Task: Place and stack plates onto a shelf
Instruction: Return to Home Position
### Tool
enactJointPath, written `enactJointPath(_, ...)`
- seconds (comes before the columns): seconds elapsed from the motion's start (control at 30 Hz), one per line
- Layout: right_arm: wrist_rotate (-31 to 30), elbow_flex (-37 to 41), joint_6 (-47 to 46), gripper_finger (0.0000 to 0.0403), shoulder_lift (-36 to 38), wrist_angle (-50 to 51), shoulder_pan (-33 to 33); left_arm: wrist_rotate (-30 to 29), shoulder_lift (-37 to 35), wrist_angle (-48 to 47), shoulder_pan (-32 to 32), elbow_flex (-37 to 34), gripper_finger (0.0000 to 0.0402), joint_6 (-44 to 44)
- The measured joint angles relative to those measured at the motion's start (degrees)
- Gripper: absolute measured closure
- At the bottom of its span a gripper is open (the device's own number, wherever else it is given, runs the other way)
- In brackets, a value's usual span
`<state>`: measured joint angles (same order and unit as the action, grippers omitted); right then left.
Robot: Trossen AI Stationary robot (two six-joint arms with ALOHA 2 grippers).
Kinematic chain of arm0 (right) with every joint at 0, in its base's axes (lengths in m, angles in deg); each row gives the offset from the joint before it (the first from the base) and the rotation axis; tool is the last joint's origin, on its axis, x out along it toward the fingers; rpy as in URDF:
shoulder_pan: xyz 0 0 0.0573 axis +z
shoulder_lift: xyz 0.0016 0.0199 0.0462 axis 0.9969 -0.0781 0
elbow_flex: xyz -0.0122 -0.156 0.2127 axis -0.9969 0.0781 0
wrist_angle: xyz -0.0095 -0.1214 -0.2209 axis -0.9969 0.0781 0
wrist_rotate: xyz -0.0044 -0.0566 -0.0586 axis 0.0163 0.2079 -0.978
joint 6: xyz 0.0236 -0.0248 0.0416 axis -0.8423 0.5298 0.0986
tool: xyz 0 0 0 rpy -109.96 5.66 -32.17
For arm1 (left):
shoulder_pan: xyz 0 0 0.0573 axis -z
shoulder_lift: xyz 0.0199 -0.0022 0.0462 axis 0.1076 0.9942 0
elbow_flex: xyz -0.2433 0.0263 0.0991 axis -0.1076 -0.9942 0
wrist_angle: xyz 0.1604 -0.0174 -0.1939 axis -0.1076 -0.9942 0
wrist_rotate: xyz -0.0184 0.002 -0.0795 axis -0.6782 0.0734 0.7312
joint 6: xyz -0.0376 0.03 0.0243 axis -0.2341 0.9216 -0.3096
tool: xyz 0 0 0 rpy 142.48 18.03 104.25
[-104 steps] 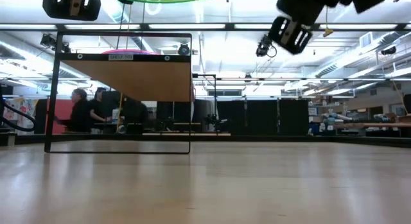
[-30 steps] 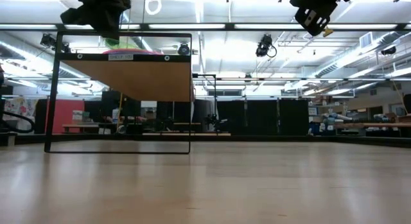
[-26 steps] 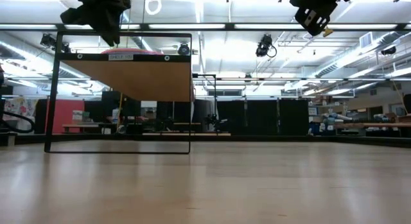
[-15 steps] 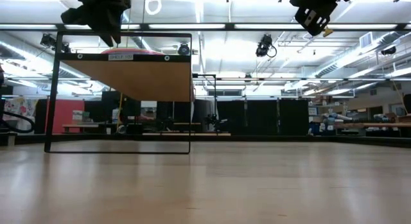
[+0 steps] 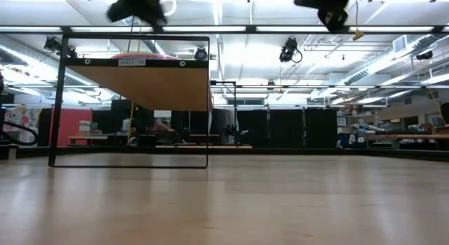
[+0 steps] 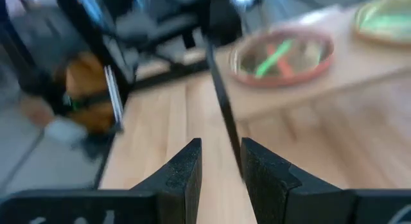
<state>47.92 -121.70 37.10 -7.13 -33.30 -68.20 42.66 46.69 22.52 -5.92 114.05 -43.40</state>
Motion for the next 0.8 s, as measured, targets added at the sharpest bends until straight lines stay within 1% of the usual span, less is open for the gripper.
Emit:
enactJointPath(0.13,0.1,0.0,2.2,0.0292,0.0,-8.7,-1.6,-0.7,0.0,11.1,2.6,0.0,0.0297,13.5)
enactJointPath(0.23,0.8,0.0,5.4,0.0308,0.0,-14.5,-2.1,-1.9,0.0,17.3,5.7,0.0,0.0297,23.5)
enactJointPath(0.3,2.0,0.0,7.8,0.0326,0.1,-17.2,-2.5,-4.1,-0.2,19.5,7.7,0.0,0.0297,28.4)
enactJointPath(0.37,3.1,0.0,10.2,0.0347,0.9,-18.0,-2.8,-6.5,-1.0,19.0,9.7,0.0,0.0297,31.2)
enactJointPath(0.43,3.5,0.0,12.2,0.037,2.7,-17.0,-3.0,-8.2,-2.3,17.2,11.5,0.0,0.0297,31.7)
enactJointPath(0.5,3.5,0.0,13.4,0.0391,5.2,-14.8,-3.1,-8.6,-3.9,13.9,13.6,0.0,0.0297,31.3)
enactJointPath(0.6,3.5,0.0,14.5,0.0394,10.2,-10.0,-3.1,-11.1,-7.0,10.2,17.9,0.0,0.0297,30.2)
enactJointPath(0.7,3.5,0.0,14.6,0.0383,15.4,-4.4,-3.1,-18.4,-10.4,8.6,23.5,-1.6,0.0297,28.8)
enactJointPath(0.8,3.4,0.0,14.9,0.038,20.1,0.9,-3.1,-26.2,-14.4,8.2,29.8,-5.7,0.0297,26.1)
